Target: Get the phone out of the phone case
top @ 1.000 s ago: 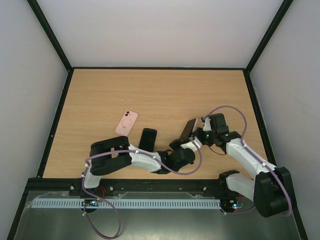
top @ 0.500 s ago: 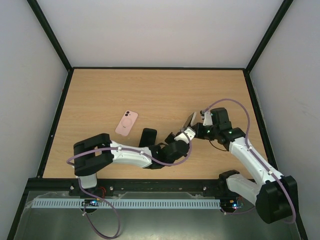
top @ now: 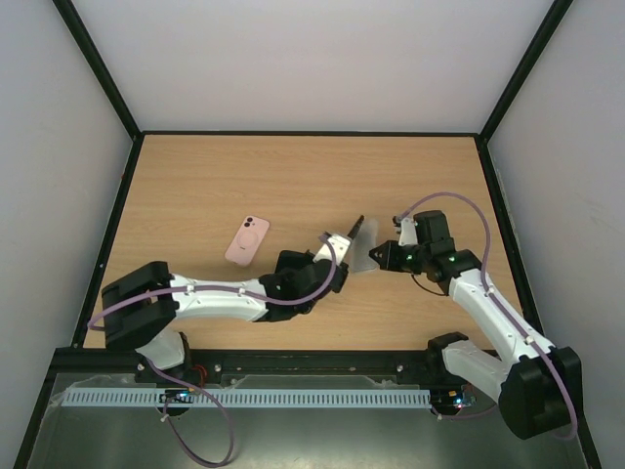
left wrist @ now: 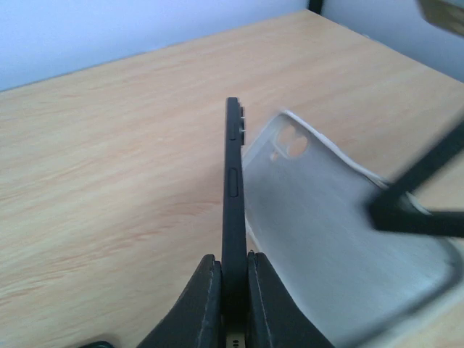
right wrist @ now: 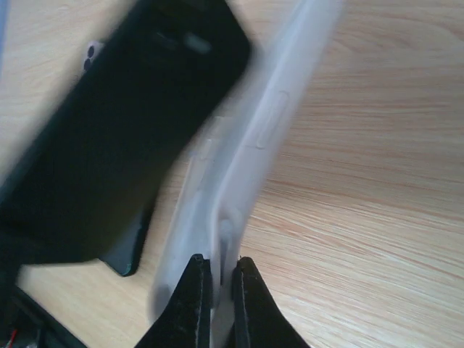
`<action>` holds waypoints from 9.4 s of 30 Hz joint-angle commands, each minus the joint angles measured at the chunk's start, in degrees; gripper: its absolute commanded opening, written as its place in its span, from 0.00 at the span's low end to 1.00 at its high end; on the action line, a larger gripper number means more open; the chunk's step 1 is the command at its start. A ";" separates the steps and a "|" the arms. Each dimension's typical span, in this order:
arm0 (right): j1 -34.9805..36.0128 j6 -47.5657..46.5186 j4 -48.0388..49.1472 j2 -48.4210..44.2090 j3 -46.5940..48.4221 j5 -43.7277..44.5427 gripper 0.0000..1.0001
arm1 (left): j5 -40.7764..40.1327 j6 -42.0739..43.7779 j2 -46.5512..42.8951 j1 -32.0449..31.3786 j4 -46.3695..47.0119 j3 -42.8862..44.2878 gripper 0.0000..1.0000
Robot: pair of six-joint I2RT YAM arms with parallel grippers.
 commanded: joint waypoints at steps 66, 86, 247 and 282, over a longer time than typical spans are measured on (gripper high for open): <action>-22.00 -18.64 0.47 22.42 22.81 3.42 0.71 | -7.79 -9.92 -14.19 0.21 -12.15 -8.49 0.02; -22.17 -18.43 11.64 -8.03 3.57 18.09 0.81 | -25.47 23.66 22.46 6.75 -21.01 28.51 0.02; -22.17 -23.19 14.48 -11.06 -1.84 4.88 0.79 | 48.40 -20.53 -5.16 27.92 -30.21 7.39 0.02; 12.90 -22.19 1.54 -3.16 7.44 2.82 0.02 | 16.76 -30.40 -17.10 10.78 8.73 -5.73 0.03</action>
